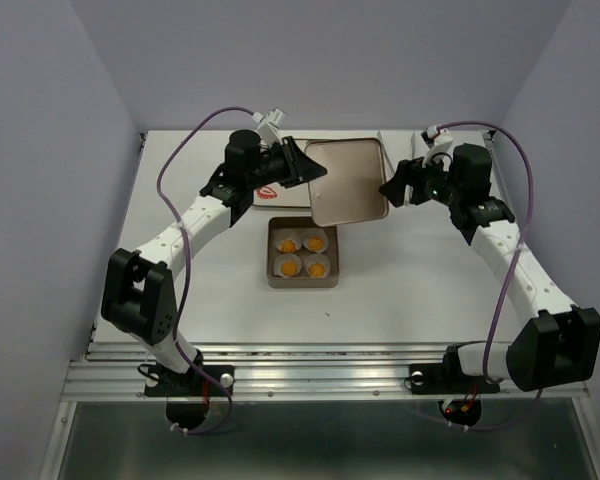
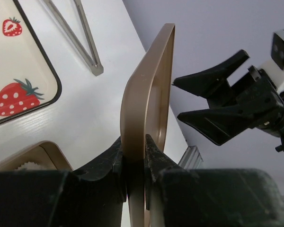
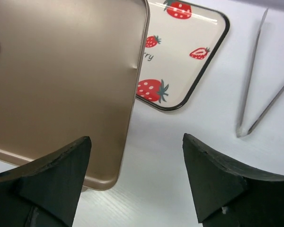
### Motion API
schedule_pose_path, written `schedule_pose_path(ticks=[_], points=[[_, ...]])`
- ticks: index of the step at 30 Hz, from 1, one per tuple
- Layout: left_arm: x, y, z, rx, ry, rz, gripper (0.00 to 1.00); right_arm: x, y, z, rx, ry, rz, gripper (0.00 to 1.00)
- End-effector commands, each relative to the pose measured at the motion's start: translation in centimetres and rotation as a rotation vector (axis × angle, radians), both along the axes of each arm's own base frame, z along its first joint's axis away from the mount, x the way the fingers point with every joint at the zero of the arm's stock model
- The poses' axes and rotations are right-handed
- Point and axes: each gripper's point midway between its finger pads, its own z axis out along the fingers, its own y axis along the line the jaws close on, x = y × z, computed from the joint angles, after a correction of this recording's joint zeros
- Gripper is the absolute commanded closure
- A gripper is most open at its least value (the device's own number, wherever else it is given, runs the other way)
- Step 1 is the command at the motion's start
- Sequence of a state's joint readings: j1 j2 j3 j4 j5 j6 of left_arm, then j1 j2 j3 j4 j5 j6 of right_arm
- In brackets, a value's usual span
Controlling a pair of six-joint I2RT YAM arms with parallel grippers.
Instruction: Pack the cookies
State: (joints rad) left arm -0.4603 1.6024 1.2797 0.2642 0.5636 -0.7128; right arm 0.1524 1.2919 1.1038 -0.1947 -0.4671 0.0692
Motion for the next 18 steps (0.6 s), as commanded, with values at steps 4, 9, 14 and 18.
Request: schedule_pose_path(ticks=[4, 9, 14, 18], points=[[0.6, 1.6, 5.2, -0.105, 0.077, 0.071, 1.0, -1.7, 0.3, 10.5, -0.232, -0.488, 0.199, 0.0], [1.0, 2.1, 3.8, -0.145, 0.282, 0.094, 1.0, -4.1, 4.7, 9.5, -0.428, -0.662, 0.458, 0.0], [1.5, 3.1, 3.5, -0.161, 0.412, 0.208, 1.0, -5.6, 8.3, 5.1, -0.675, -0.774, 0.607, 0.0], [1.7, 4.4, 4.1, -0.139, 0.44, 0.312, 1.0, -6.8, 9.7, 4.7, -0.705, -0.841, 0.686, 0.0]])
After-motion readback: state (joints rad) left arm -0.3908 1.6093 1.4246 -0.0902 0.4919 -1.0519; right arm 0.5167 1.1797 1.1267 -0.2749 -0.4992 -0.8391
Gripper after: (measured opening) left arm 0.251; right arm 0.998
